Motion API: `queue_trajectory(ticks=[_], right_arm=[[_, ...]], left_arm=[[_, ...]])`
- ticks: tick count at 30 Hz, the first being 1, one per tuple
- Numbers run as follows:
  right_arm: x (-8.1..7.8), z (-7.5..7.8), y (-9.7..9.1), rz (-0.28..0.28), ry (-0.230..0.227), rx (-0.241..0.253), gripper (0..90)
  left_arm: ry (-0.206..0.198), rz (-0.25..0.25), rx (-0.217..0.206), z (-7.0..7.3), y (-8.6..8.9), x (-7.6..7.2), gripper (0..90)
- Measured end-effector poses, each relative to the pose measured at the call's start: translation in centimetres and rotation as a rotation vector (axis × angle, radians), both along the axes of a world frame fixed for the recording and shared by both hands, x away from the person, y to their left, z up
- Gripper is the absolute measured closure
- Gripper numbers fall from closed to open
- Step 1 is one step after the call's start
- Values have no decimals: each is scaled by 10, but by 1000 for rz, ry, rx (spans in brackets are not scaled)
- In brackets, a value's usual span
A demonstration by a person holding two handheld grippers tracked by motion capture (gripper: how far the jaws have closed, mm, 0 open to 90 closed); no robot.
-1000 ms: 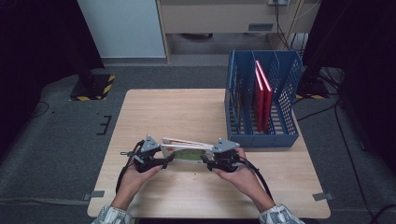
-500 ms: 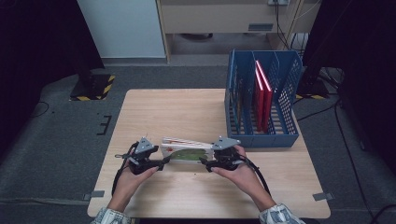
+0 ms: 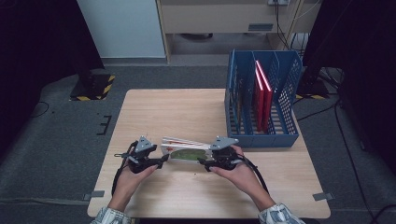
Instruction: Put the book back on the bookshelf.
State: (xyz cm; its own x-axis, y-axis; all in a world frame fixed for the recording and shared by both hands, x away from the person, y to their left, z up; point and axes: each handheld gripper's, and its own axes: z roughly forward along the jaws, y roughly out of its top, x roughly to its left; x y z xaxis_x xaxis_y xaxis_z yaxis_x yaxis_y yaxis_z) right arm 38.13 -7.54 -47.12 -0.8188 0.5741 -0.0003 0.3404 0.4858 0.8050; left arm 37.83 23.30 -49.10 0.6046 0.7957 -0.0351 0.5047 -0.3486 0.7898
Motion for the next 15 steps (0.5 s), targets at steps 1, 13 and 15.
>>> queue_trajectory(ticks=[1, 13, 15], right_arm=[[0, 0, 0, 1, 3, 1, 387], [-2, 3, 2, 19, 26, 6, 438], [-1, 4, 4, 25, 21, 0, 427]], left_arm=[[-1, 3, 1, 0, 0, 0, 310], [-9, 40, -2, -3, 2, 10, 308], [-2, 38, 2, -4, 2, 12, 307]])
